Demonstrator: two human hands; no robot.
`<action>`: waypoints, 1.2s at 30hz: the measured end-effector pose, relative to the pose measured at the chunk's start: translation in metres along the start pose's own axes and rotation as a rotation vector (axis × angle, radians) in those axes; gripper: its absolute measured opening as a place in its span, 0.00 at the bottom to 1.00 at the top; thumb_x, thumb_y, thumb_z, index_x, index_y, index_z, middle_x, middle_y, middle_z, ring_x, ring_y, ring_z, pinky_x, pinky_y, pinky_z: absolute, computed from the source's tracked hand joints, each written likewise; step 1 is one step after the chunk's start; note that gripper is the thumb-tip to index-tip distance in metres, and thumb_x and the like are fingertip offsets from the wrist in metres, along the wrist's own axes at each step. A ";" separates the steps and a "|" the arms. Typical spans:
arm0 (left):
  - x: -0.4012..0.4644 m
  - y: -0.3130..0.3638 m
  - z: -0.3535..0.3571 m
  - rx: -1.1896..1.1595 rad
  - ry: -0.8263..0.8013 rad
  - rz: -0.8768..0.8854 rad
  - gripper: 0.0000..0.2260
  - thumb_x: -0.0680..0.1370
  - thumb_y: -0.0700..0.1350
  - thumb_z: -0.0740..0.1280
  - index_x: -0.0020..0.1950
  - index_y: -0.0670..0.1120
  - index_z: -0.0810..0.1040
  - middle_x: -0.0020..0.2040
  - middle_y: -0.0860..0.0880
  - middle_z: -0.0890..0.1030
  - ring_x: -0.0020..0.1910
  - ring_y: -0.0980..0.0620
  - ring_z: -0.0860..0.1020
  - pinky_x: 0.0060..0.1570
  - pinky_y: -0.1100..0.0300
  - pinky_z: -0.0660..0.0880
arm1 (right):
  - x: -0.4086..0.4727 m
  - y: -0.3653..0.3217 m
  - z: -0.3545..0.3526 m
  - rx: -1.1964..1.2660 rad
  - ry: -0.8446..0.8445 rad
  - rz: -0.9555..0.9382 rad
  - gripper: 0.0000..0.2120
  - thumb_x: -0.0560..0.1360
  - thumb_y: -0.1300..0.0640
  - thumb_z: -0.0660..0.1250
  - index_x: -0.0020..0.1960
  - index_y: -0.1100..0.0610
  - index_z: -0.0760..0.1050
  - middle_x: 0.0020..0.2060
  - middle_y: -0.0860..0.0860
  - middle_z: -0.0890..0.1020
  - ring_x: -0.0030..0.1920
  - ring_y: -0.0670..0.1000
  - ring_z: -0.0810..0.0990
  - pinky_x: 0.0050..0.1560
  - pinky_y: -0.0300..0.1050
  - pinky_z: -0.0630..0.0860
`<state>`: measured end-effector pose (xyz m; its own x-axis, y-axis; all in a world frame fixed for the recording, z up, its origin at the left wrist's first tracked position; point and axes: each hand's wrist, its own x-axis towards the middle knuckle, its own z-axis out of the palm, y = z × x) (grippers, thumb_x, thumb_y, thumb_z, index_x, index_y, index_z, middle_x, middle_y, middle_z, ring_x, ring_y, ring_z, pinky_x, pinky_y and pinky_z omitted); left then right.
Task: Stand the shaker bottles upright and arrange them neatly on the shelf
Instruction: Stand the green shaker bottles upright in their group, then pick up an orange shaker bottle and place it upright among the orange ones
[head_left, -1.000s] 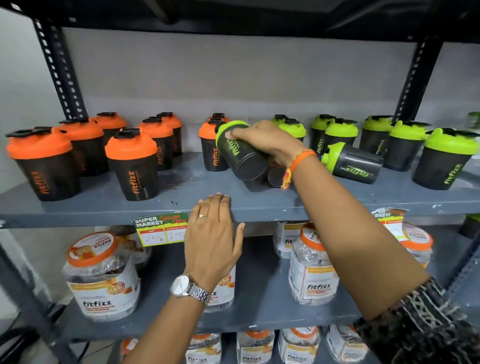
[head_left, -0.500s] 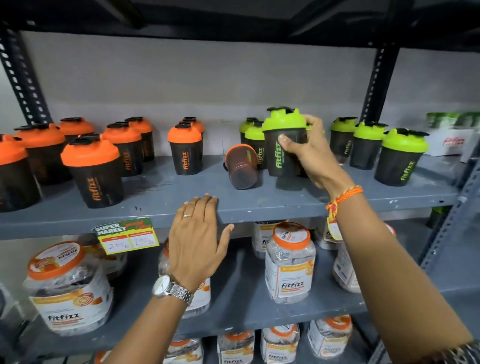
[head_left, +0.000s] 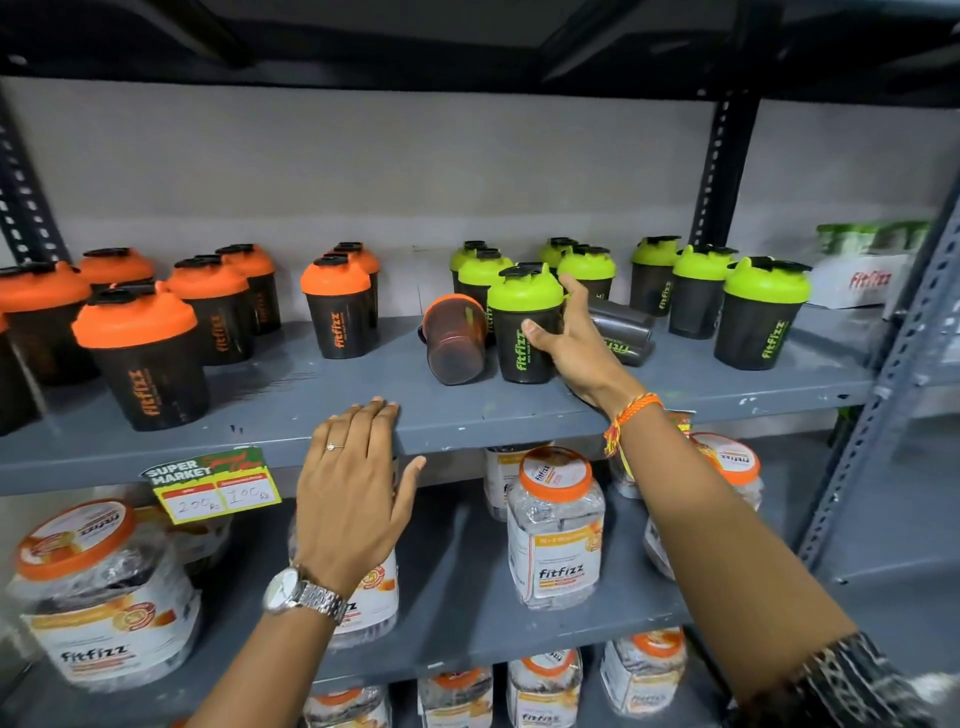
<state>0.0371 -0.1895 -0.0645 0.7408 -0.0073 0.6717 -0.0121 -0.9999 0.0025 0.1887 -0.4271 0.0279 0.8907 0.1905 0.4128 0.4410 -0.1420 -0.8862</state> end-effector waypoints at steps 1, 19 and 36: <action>0.000 0.000 0.001 0.000 0.000 -0.001 0.25 0.81 0.58 0.59 0.72 0.44 0.71 0.69 0.45 0.76 0.68 0.42 0.74 0.73 0.47 0.64 | 0.001 0.002 -0.001 0.016 -0.010 0.002 0.40 0.80 0.61 0.67 0.81 0.47 0.46 0.81 0.53 0.57 0.79 0.49 0.55 0.78 0.53 0.62; -0.001 -0.012 -0.018 0.033 -0.065 0.038 0.27 0.80 0.58 0.59 0.73 0.43 0.72 0.71 0.43 0.77 0.72 0.40 0.73 0.75 0.45 0.65 | -0.086 -0.044 0.044 -0.541 0.406 -0.201 0.19 0.75 0.48 0.71 0.60 0.56 0.72 0.51 0.54 0.79 0.53 0.57 0.78 0.53 0.56 0.77; -0.016 -0.061 -0.030 0.100 -0.109 0.023 0.29 0.79 0.58 0.59 0.77 0.44 0.68 0.73 0.43 0.75 0.72 0.42 0.73 0.75 0.46 0.65 | -0.015 -0.051 0.150 -1.219 0.181 -0.127 0.26 0.79 0.45 0.65 0.68 0.61 0.65 0.65 0.63 0.70 0.61 0.68 0.74 0.52 0.61 0.77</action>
<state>0.0059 -0.1279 -0.0537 0.8100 -0.0262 0.5859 0.0326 -0.9954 -0.0897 0.1362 -0.2770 0.0348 0.7939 0.1453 0.5905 0.2534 -0.9618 -0.1039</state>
